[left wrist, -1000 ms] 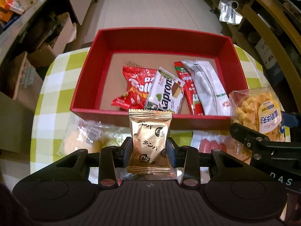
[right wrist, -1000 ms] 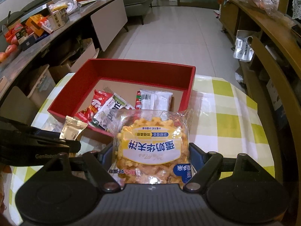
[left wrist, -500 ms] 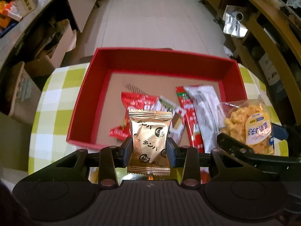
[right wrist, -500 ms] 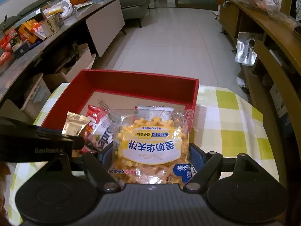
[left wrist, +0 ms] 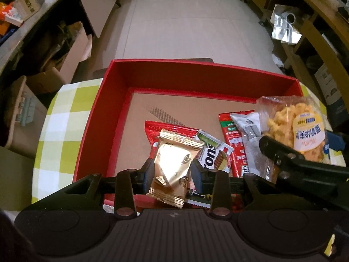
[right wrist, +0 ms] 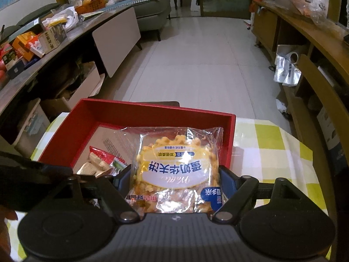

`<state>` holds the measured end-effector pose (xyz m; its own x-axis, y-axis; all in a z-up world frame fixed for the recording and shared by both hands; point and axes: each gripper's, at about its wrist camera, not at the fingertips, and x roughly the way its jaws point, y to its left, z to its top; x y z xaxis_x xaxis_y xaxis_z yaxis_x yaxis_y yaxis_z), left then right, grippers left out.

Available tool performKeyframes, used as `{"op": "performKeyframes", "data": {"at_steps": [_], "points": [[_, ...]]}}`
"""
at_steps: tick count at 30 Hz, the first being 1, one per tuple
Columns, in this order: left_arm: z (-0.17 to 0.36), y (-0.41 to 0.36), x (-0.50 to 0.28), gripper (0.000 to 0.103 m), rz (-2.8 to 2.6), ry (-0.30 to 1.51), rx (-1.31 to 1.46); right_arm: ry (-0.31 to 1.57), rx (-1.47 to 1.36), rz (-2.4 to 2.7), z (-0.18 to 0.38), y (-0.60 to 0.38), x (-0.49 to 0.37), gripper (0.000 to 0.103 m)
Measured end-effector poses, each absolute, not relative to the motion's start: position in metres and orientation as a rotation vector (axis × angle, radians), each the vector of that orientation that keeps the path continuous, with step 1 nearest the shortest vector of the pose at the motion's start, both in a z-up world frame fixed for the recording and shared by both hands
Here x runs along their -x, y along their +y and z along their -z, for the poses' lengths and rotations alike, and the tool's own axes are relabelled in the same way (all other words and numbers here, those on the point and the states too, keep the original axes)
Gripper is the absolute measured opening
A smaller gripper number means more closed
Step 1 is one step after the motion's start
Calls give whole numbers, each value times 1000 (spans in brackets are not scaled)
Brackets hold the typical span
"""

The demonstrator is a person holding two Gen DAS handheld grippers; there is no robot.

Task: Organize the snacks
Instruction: 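Lower the cookie into the tray with the left tool while the right tool lowers the cheese-puff bag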

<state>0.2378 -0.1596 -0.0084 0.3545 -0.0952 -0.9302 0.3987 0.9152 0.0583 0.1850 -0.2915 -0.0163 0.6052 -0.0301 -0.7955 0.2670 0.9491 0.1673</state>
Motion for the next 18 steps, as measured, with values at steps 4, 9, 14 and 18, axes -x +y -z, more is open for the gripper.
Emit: {"op": "performKeyframes", "data": {"at_steps": [4, 9, 14, 18], "points": [[12, -158, -239, 46, 314, 1180, -295, 922, -273, 167, 24, -289, -190, 85], [13, -155, -242, 52, 296, 1184, -293, 922, -255, 161, 27, -288, -192, 87], [12, -154, -242, 59, 281, 1174, -303, 912, -236, 163, 28, -286, -192, 88], [10, -150, -244, 64, 276, 1172, -289, 894, -255, 165, 27, -287, -193, 88]]}}
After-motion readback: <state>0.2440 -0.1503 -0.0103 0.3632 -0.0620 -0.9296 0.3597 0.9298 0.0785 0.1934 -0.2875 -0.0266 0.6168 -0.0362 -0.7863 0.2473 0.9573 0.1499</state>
